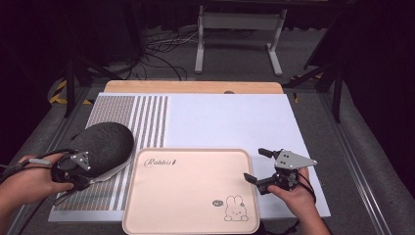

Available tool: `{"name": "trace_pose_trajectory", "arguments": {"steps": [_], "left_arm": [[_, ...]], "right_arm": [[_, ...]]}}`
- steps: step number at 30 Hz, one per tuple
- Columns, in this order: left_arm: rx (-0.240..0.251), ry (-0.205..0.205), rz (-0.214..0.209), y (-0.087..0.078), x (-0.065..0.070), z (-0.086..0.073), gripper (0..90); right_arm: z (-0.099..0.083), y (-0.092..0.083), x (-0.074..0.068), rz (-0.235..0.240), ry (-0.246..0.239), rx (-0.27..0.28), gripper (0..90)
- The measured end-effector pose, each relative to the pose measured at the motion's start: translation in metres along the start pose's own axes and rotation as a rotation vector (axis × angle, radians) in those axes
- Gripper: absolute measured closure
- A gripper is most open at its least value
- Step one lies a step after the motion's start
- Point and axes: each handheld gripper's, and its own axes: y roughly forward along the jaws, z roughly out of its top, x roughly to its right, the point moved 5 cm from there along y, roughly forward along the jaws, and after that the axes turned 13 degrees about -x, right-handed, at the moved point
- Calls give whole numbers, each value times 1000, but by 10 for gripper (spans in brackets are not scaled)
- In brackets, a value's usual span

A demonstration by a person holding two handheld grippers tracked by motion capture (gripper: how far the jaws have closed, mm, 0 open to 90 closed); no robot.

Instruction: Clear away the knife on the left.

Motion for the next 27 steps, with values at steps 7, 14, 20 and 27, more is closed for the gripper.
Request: {"name": "trace_pose_trajectory", "arguments": {"steps": [7,14,20,27], "left_arm": [[46,-77,-90,-9,11,17,802],[44,-150,-188,-11,25,35,802],[95,-217,-258,-17,35,51,802],[139,-201,-321,-22,50,64,802]], "right_arm": [[0,-2,1,7,5,12,37],[1,-3,1,8,7,21,37],[1,-3,1,11,7,18,37],[1,-3,1,12,6,15,37]]}}
